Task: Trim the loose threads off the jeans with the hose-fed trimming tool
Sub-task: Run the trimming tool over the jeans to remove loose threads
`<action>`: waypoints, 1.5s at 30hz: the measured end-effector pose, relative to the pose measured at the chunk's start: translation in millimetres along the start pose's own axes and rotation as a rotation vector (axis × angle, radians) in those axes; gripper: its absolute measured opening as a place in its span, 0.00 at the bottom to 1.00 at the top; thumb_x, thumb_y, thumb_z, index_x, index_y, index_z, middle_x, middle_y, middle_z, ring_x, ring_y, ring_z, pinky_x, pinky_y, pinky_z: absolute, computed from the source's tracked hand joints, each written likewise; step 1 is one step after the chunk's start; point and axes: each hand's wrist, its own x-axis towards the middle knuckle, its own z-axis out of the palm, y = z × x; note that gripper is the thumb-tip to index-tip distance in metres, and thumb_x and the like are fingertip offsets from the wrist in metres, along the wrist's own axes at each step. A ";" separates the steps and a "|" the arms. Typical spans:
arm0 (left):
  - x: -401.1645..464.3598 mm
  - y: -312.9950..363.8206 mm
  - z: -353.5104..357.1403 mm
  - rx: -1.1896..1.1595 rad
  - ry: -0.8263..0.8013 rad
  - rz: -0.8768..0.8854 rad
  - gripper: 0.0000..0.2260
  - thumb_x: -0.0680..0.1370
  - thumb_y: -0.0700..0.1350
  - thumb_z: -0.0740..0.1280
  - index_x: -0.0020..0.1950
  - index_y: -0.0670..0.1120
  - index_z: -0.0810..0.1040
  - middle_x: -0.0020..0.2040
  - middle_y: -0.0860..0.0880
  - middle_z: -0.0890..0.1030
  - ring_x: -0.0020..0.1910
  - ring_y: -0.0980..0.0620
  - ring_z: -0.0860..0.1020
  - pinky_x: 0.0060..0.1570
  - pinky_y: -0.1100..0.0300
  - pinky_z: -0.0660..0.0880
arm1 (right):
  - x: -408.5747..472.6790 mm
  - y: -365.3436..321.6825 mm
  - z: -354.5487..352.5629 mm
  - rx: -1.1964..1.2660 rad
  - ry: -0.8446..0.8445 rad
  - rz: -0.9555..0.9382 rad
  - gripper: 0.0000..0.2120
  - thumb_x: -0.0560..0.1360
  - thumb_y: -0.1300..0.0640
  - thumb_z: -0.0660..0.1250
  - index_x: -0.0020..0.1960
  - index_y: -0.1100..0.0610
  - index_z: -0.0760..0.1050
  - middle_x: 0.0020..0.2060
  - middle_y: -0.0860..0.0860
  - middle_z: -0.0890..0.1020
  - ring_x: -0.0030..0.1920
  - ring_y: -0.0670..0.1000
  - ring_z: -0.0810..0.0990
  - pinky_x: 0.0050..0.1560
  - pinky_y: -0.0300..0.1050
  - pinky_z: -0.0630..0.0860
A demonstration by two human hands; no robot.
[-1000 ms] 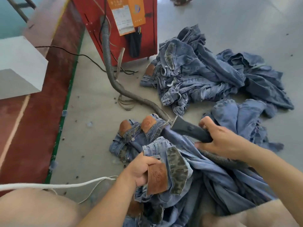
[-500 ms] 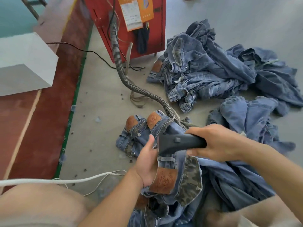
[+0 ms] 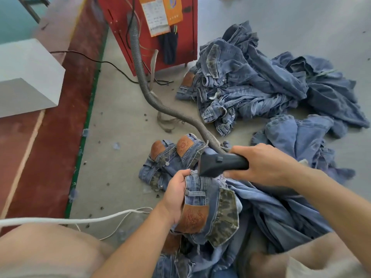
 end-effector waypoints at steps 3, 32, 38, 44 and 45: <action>-1.3 2.0 -1.9 0.026 0.002 -0.015 0.27 0.81 0.54 0.56 0.68 0.36 0.79 0.66 0.34 0.79 0.63 0.35 0.78 0.68 0.43 0.72 | 1.7 10.0 -15.1 0.108 0.106 0.064 0.15 0.69 0.26 0.65 0.45 0.34 0.70 0.34 0.34 0.80 0.35 0.38 0.78 0.35 0.42 0.71; 35.1 -30.7 -54.0 0.995 0.644 -0.138 0.17 0.85 0.48 0.63 0.67 0.37 0.75 0.61 0.39 0.80 0.60 0.39 0.79 0.65 0.45 0.76 | 4.3 38.5 34.2 -0.371 -0.009 -0.054 0.13 0.80 0.38 0.63 0.60 0.41 0.67 0.46 0.42 0.79 0.51 0.50 0.81 0.45 0.48 0.63; 34.1 3.1 -10.8 -0.004 0.384 0.120 0.21 0.81 0.56 0.66 0.52 0.38 0.86 0.54 0.35 0.85 0.50 0.37 0.84 0.52 0.44 0.81 | -4.4 45.1 7.8 -0.192 0.076 0.029 0.13 0.79 0.39 0.67 0.59 0.41 0.69 0.45 0.42 0.78 0.47 0.51 0.80 0.45 0.51 0.74; 29.5 15.8 -6.1 0.118 0.357 -0.048 0.30 0.76 0.67 0.68 0.59 0.41 0.85 0.54 0.35 0.85 0.51 0.34 0.85 0.50 0.39 0.83 | -24.5 62.1 -16.1 0.056 0.122 0.099 0.13 0.76 0.41 0.72 0.56 0.37 0.70 0.43 0.38 0.80 0.45 0.45 0.78 0.45 0.51 0.75; 28.1 14.2 -5.0 0.148 0.347 -0.079 0.29 0.74 0.66 0.71 0.58 0.41 0.85 0.55 0.34 0.85 0.54 0.33 0.84 0.56 0.35 0.80 | -26.0 62.9 -14.5 0.047 0.107 0.092 0.13 0.77 0.41 0.72 0.56 0.37 0.70 0.43 0.38 0.80 0.45 0.46 0.78 0.45 0.51 0.75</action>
